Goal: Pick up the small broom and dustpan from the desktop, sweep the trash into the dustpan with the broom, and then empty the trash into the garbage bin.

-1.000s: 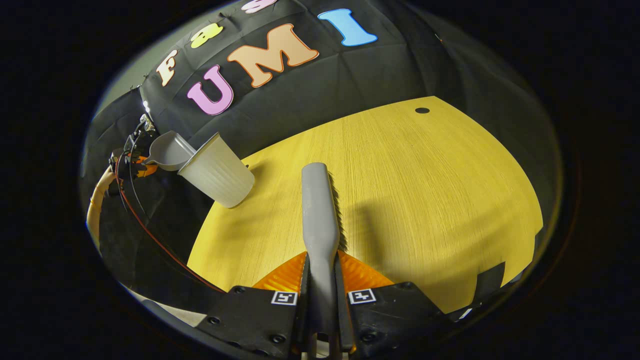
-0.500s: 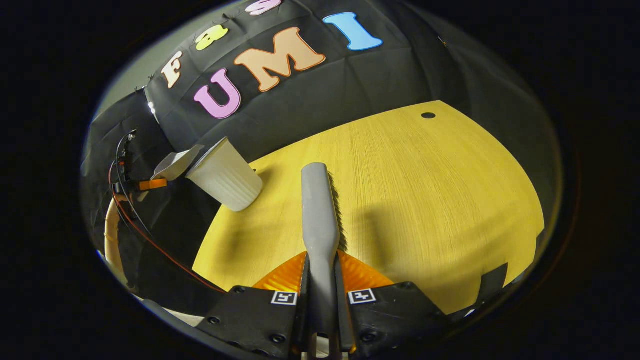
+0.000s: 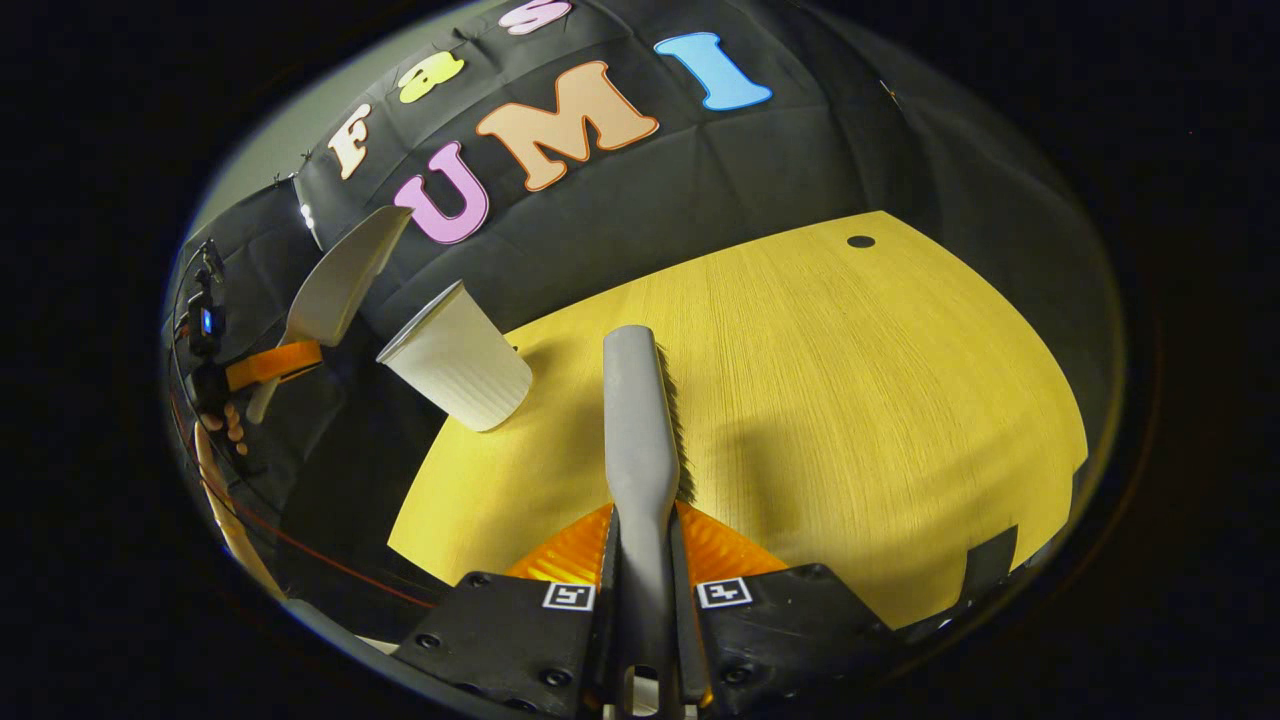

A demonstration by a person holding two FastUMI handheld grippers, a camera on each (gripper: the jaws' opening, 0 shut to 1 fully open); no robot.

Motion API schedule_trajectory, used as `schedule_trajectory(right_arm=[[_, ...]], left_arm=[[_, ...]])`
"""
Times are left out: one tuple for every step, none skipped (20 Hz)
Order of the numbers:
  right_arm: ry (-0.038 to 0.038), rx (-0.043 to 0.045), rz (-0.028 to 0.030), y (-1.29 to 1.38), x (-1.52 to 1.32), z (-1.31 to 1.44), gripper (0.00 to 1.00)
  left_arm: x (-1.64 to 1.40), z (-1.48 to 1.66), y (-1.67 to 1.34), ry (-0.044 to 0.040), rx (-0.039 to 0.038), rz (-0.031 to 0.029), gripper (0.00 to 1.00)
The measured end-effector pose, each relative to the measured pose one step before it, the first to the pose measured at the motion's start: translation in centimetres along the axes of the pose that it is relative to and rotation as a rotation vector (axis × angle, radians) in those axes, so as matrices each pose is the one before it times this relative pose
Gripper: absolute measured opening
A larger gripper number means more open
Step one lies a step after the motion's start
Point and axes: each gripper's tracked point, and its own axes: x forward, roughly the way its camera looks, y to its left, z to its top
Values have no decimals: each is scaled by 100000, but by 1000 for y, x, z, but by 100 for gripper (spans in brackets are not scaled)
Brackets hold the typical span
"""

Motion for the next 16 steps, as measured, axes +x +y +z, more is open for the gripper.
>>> schedule_trajectory(right_arm=[[-157,113,-577,-181,-230,-197,21],[-188,510,-364,-54,-135,-94,21],[-608,352,-726,-64,-61,-195,21],[-529,-148,-1014,-173,-6,-97,21],[-212,-377,-1016,-65,184,-74,22],[-4,-565,-890,-8,173,-79,22],[532,-429,-682,-11,483,-224,21],[463,68,-338,207,506,-185,22],[-274,77,-678,227,675,-49,21],[738,128,-994,84,717,-203,22],[1572,294,-1280,75,843,-456,21],[1237,347,-1005,39,877,-278,21],[797,319,-1097,32,866,-129,21],[-515,-516,-1253,-123,825,135,21],[721,-1393,-1915,-277,930,-414,21],[1520,-1531,-1567,-361,870,-287,22]], left_arm=[[775,-1681,-1595,2121,-2705,-1428,28],[635,-1976,-1096,3507,-2413,-320,28],[779,-1841,-737,2569,-2624,986,29],[1123,-1980,-385,3009,-1319,2139,29],[1041,-1757,53,3294,-15,3213,29],[829,-1946,-118,2438,985,3186,29],[749,-1514,-358,3178,1719,1960,29],[415,-1198,-498,2402,282,339,28],[702,-1226,-648,2186,-1794,-953,28],[651,-1099,-639,1762,-3374,-816,29],[581,-909,-149,1865,-4697,390,29],[661,-1007,392,1869,-3349,1400,28],[567,-952,468,1669,-2220,2994,28],[1073,-757,456,271,67,3618,29],[644,-564,425,107,2181,3108,31],[303,-333,50,229,2279,2680,29]])
